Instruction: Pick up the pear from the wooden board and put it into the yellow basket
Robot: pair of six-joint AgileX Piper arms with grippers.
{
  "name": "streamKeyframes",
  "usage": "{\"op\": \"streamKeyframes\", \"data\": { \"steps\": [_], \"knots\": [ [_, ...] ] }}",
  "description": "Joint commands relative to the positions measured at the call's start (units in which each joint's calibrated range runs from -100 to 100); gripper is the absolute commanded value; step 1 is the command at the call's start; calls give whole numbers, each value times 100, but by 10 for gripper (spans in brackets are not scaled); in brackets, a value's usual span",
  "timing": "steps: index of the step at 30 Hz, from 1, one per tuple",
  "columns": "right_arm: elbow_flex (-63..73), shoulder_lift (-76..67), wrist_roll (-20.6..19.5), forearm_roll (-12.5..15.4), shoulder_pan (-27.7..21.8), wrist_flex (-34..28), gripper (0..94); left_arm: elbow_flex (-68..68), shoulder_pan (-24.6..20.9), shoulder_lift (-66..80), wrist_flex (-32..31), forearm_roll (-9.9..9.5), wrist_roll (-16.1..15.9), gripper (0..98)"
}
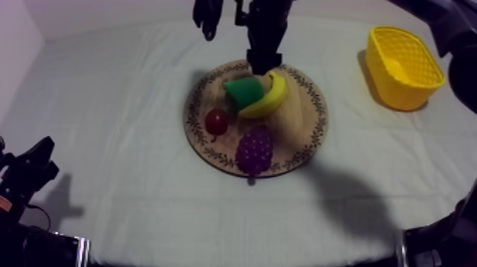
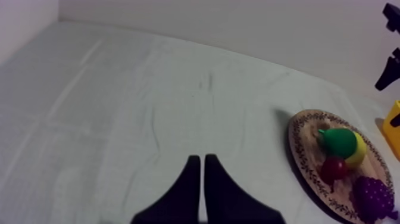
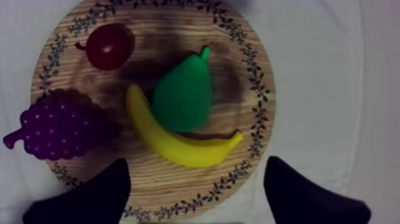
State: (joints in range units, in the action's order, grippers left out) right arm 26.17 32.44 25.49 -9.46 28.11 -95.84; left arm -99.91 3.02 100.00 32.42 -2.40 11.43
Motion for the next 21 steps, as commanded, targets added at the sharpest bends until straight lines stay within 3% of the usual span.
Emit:
{"op": "streamKeyframes", "data": {
  "steps": [1,15,21],
  "knots": [
    [110,312,-27,40,6,22,697,2,-1,0,0,-2,2,1],
    [1163,2158,-188,102,-34,271,706,2,-1,0,0,-2,2,1],
    [1365,2462,-235,83,-62,302,648,2,-1,0,0,-2,2,1]
  ]
}}
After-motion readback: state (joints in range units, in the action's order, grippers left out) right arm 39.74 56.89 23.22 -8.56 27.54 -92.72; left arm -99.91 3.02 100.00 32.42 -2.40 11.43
